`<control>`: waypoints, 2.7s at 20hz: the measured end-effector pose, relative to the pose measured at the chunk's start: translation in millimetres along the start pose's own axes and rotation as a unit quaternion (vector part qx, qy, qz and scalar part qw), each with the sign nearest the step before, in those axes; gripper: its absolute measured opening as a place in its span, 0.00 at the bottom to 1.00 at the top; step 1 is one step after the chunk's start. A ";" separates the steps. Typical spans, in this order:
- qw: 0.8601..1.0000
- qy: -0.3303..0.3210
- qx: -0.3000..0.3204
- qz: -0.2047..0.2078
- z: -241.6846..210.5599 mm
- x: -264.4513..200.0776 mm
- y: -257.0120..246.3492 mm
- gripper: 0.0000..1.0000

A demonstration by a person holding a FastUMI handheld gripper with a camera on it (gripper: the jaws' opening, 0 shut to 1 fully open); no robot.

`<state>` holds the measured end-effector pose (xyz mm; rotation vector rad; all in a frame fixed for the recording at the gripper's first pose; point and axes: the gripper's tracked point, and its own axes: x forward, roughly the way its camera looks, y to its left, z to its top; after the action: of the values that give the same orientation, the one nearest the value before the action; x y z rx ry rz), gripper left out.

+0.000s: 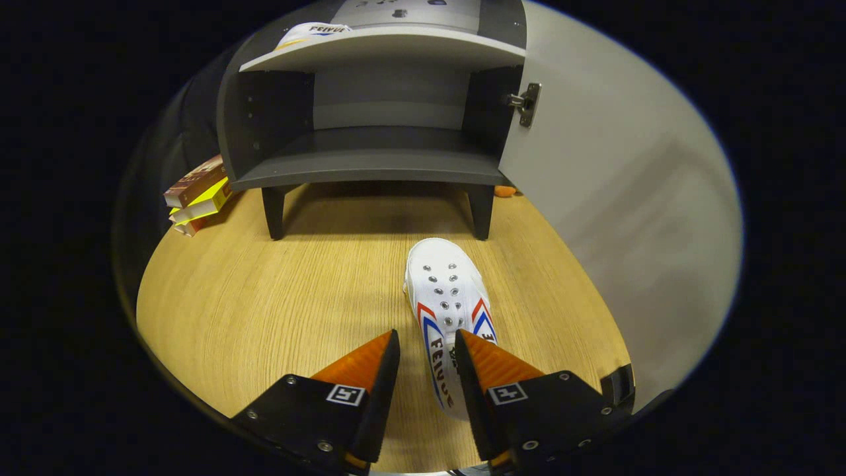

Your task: Open the shoe cabinet door, grab the shoes and put them into the shoe cabinet, then close the shoe cabinet door.

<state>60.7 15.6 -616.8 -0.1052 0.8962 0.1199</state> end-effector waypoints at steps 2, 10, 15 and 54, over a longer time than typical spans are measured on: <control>1.000 0.018 -0.003 0.004 -6.5 11.9 -2.7 0.46; 0.999 0.024 -0.005 0.045 -10.9 28.9 -1.8 0.14; 1.000 0.000 0.002 0.029 -3.7 24.1 0.2 0.00; 0.968 -0.247 -0.032 -0.020 396.6 -201.9 16.8 0.00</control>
<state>239.4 76.1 -213.3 -0.1459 0.3917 0.1305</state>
